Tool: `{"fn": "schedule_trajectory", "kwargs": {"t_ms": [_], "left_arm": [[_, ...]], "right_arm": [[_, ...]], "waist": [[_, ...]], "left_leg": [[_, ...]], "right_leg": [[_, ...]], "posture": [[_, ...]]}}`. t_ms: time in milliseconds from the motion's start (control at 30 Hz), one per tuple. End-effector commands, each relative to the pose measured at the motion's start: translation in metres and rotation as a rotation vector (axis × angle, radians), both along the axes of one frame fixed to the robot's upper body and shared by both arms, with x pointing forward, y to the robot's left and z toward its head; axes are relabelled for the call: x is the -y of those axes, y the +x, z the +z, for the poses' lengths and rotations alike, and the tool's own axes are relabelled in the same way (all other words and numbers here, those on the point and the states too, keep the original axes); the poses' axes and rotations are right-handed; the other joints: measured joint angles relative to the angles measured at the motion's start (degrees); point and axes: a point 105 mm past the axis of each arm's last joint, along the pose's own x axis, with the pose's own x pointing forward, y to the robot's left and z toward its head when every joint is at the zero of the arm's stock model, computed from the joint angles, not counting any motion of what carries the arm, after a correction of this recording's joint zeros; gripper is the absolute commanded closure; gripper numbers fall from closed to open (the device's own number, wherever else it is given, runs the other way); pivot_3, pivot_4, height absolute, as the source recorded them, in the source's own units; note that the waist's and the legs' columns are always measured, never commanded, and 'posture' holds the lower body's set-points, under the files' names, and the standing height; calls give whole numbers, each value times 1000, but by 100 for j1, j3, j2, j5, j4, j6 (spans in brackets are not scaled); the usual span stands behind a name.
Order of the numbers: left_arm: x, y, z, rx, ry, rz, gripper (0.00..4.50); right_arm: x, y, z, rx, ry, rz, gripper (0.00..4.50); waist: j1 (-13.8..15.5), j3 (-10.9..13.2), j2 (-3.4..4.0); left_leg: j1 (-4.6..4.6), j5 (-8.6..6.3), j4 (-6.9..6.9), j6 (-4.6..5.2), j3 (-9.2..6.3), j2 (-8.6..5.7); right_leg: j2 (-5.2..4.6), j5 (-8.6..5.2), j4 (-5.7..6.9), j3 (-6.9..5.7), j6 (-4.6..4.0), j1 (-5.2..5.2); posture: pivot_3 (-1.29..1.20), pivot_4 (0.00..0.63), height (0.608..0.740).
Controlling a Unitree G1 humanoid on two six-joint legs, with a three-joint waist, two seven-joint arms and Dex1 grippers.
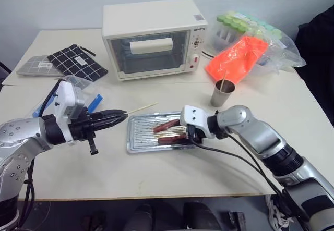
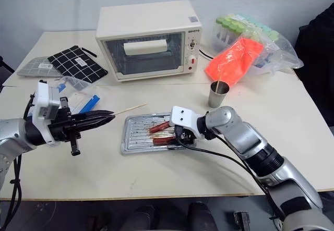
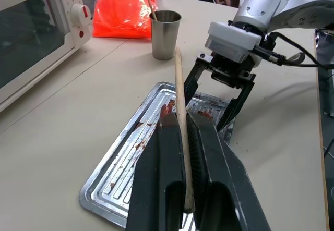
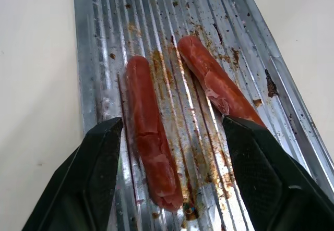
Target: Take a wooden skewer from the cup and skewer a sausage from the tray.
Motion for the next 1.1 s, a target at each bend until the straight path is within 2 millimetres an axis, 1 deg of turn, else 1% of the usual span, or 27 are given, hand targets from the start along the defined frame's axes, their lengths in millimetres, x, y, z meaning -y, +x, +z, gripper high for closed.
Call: {"fn": "schedule_trajectory", "kwargs": {"t_ms": [33,433,533,600,633,967,1067,1100], "left_arm": [[2,0,10,61,7,2,4500],[4,3,11,71,-3,10,4500],[5,3,11,72,-3,7,4500],[6,3,11,74,-4,7,4500],[6,3,11,76,-5,7,4500],[7,4,11,76,-10,7,4500],[7,5,11,75,-11,7,4500],[7,5,11,75,-11,7,4500]], "right_arm": [[-6,2,5,47,-2,34,1362],[0,-5,-13,-6,-30,47,1362],[1,-6,-15,-15,-32,51,1884],[1,-6,-17,-24,-32,47,2430],[1,-5,-17,-25,-32,45,2629],[2,-5,-17,-60,-24,39,2629],[2,-4,-17,-62,-25,39,3121],[1,-4,-17,-62,-25,39,3392]], "waist": [[-4,0,0],[0,0,0],[-1,0,0],[-3,0,0],[-3,0,0],[1,0,0],[0,0,0],[-1,0,0]], "left_leg": [[-1,0,-1,-1,0,0],[-2,-1,0,-2,1,-1],[-1,-1,0,-2,1,-1],[-1,-1,0,-2,1,-1],[-1,-1,1,-2,1,-1],[0,-1,3,-2,1,-1],[0,-1,3,-2,1,-1],[0,-1,3,-2,1,-1]], "right_leg": [[0,0,3,1,0,-3],[3,0,5,7,0,-9],[3,0,6,7,0,-9],[3,0,7,8,0,-9],[3,0,8,8,0,-9],[3,1,10,8,-1,-9],[3,1,10,8,-1,-9],[3,1,11,8,-1,-9]], "posture": [[0,150,740],[0,150,740],[0,150,740],[0,150,740],[0,150,740],[0,150,740],[0,150,740],[0,150,740]]}}
